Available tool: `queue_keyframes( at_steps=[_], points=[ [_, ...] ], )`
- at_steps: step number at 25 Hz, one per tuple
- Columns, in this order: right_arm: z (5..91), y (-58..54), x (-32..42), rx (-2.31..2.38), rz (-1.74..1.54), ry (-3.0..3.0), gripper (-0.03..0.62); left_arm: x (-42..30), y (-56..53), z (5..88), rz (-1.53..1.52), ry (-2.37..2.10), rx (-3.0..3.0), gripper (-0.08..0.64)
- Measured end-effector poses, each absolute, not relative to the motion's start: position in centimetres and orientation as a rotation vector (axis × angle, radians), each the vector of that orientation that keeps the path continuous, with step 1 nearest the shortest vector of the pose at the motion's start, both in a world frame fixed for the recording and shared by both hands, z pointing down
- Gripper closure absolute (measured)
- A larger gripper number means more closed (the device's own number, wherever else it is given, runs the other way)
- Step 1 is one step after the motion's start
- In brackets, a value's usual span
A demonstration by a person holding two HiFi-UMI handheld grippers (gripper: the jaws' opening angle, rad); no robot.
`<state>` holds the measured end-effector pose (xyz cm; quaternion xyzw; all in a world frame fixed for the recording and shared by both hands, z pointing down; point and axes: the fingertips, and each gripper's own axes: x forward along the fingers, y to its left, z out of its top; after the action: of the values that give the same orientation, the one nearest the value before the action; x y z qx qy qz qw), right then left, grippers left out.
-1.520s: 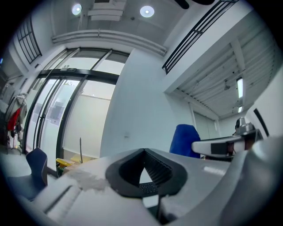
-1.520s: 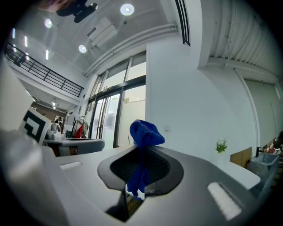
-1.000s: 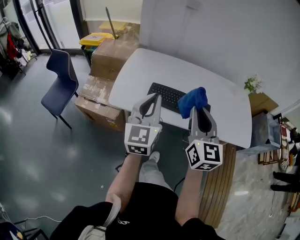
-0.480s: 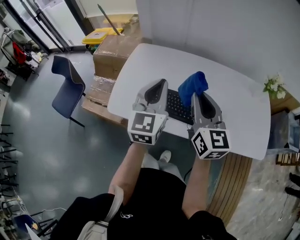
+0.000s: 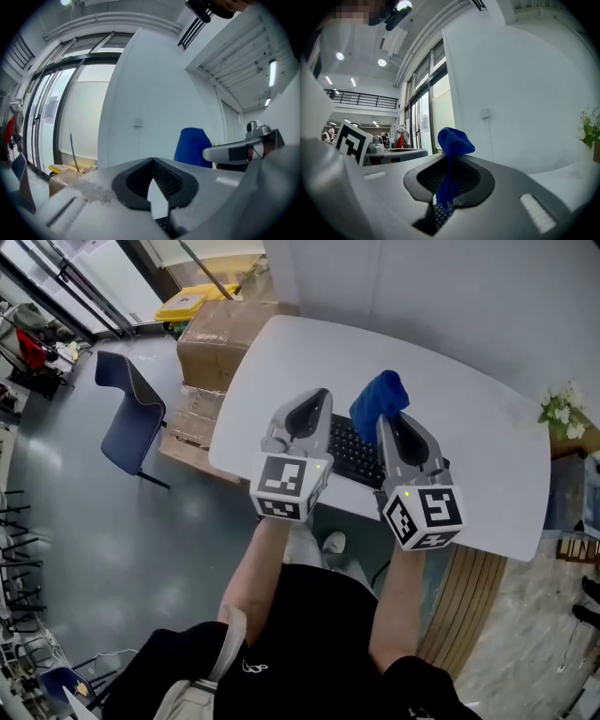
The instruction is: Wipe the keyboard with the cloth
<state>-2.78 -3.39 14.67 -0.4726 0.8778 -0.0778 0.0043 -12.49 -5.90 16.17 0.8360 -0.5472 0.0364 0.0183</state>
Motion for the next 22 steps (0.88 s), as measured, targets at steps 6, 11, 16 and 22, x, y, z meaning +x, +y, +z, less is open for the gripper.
queue_keyframes(
  at_steps=[6,11,16,22],
  points=[
    [16.5,-5.8,-4.8,-1.477,-0.313,2.791,0.552,-14.1,-7.9,18.6,0.164,-1.694,2.553,0.574],
    [19.1,-7.5,-7.5,-1.443,-0.404,2.852,0.552,-15.1,-8.7,21.2,0.231,-1.653,2.552,0.574],
    [22.6,-9.9,-8.9,-1.388,-0.483,2.906,0.552,-14.5,-10.6,24.4,0.287,-1.603,2.563,0.574],
    [25.2,-9.7,-12.5,-1.346,-0.562,2.956,0.552,-17.2,-10.0,26.7,0.346,-1.585,2.529,0.574]
  ],
)
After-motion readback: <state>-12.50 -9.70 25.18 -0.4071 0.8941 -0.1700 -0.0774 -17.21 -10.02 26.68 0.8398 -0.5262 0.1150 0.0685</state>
